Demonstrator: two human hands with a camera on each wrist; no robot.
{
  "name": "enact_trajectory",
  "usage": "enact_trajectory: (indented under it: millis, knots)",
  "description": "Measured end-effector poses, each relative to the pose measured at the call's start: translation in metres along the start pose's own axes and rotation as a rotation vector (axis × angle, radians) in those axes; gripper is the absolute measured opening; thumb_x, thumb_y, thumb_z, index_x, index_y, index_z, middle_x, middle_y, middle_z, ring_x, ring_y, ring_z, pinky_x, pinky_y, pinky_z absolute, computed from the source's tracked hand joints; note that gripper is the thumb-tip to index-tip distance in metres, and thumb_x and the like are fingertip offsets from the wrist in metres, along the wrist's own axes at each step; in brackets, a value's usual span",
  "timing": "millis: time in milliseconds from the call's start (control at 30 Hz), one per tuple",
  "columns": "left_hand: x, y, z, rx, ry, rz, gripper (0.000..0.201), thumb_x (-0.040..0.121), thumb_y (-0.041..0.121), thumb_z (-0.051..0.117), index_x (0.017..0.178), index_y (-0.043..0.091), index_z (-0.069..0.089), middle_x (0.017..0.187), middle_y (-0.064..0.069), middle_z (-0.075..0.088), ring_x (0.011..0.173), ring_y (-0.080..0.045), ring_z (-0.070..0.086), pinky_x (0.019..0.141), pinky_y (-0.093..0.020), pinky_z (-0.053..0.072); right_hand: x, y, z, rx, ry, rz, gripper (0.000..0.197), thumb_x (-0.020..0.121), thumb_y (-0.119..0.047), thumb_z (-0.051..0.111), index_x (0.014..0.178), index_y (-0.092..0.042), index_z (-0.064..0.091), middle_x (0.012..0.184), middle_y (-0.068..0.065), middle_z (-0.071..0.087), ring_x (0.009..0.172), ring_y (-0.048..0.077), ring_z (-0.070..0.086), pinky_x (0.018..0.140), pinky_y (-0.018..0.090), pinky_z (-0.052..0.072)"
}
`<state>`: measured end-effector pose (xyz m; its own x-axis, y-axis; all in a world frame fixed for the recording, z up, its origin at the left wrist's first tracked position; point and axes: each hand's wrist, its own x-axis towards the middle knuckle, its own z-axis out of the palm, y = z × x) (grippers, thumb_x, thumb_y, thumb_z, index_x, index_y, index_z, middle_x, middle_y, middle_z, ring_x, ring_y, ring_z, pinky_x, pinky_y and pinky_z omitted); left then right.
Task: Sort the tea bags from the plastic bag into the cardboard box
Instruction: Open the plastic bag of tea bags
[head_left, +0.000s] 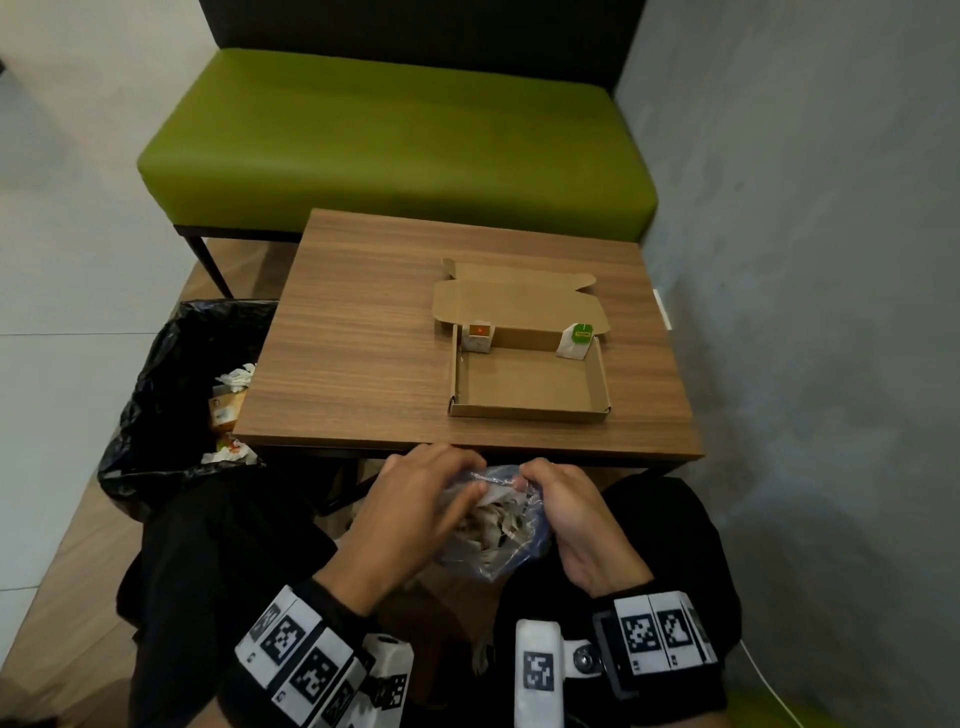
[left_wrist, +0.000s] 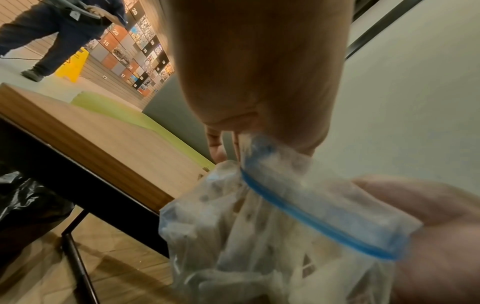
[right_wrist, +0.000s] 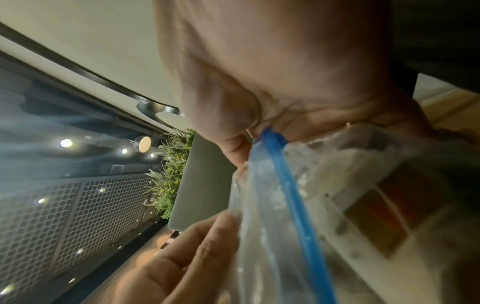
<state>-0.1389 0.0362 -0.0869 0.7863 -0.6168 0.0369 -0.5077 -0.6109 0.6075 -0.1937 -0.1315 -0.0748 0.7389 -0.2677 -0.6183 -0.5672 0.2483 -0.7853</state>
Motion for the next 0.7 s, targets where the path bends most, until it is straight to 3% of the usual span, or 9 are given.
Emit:
enact_trajectory:
  millis: [133, 233, 300, 333, 400, 533, 633, 700]
  knots:
    - [0.003, 0.003, 0.000, 0.023, 0.056, -0.033, 0.017, 0.100, 0.034, 0.050, 0.104, 0.030, 0.066, 0.096, 0.015, 0.064, 0.091, -0.004, 0.055, 0.085, -0.031, 0.044, -0.001, 0.002, 0.002, -0.049, -0.041, -0.033, 0.028, 0.096, -0.016, 0.052, 0.070, -0.014, 0.061, 0.066, 0.005, 0.068, 0.063, 0.017, 0.067, 0.059, 0.027, 0.051]
    - [0.004, 0.004, 0.002, -0.056, 0.087, -0.146, 0.019, 0.100, 0.033, 0.048, 0.095, 0.025, 0.064, 0.085, 0.013, 0.062, 0.080, -0.006, 0.057, 0.076, -0.035, 0.049, 0.000, 0.007, 0.006, -0.073, -0.025, -0.122, 0.022, 0.099, -0.024, 0.056, 0.090, -0.009, 0.070, 0.086, 0.010, 0.075, 0.083, 0.025, 0.072, 0.074, 0.033, 0.057]
    - [0.004, 0.002, 0.004, -0.112, 0.118, -0.220, 0.021, 0.101, 0.033, 0.046, 0.088, 0.022, 0.060, 0.076, 0.008, 0.062, 0.071, -0.009, 0.058, 0.069, -0.041, 0.050, 0.004, 0.014, 0.005, -0.186, 0.078, -0.248, 0.017, 0.092, -0.027, 0.069, 0.104, -0.015, 0.068, 0.097, 0.005, 0.072, 0.091, 0.021, 0.069, 0.080, 0.031, 0.057]
    - [0.005, 0.002, 0.004, -0.135, 0.133, -0.245, 0.023, 0.101, 0.033, 0.046, 0.086, 0.021, 0.058, 0.073, 0.006, 0.061, 0.068, -0.010, 0.058, 0.067, -0.042, 0.050, 0.006, 0.018, 0.004, -0.266, 0.139, -0.301, 0.024, 0.087, -0.028, 0.075, 0.107, -0.018, 0.066, 0.099, 0.002, 0.069, 0.092, 0.017, 0.066, 0.081, 0.030, 0.057]
    - [0.005, 0.000, 0.003, -0.188, 0.165, -0.274, 0.024, 0.102, 0.030, 0.045, 0.084, 0.019, 0.058, 0.071, 0.004, 0.061, 0.066, -0.010, 0.059, 0.065, -0.039, 0.049, 0.009, 0.022, -0.001, -0.372, 0.211, -0.361, 0.028, 0.082, -0.029, 0.079, 0.105, -0.020, 0.066, 0.097, -0.001, 0.068, 0.090, 0.012, 0.065, 0.082, 0.031, 0.057]
    - [0.004, -0.003, 0.003, -0.312, 0.146, -0.300, 0.027, 0.102, 0.021, 0.043, 0.079, 0.015, 0.055, 0.071, 0.000, 0.060, 0.067, -0.012, 0.057, 0.064, -0.035, 0.044, 0.011, 0.027, -0.008, -0.342, 0.148, -0.394, 0.007, 0.092, -0.020, 0.068, 0.098, -0.021, 0.072, 0.092, -0.001, 0.074, 0.088, 0.011, 0.070, 0.082, 0.036, 0.059]
    - [0.003, -0.003, 0.003, -0.357, 0.128, -0.339, 0.028, 0.103, 0.020, 0.042, 0.079, 0.014, 0.055, 0.074, -0.003, 0.061, 0.069, -0.015, 0.057, 0.065, -0.037, 0.045, 0.010, 0.025, -0.006, -0.324, 0.135, -0.440, 0.017, 0.089, -0.024, 0.072, 0.106, -0.027, 0.069, 0.095, -0.003, 0.072, 0.089, 0.010, 0.069, 0.080, 0.030, 0.058]
    - [0.004, -0.003, 0.004, -0.389, 0.151, -0.369, 0.028, 0.102, 0.020, 0.043, 0.079, 0.013, 0.057, 0.074, -0.007, 0.062, 0.070, -0.019, 0.059, 0.066, -0.042, 0.048, 0.008, 0.026, -0.004, -0.369, 0.126, -0.462, 0.037, 0.081, -0.038, 0.078, 0.115, -0.029, 0.067, 0.096, -0.007, 0.070, 0.088, 0.009, 0.067, 0.080, 0.032, 0.058]
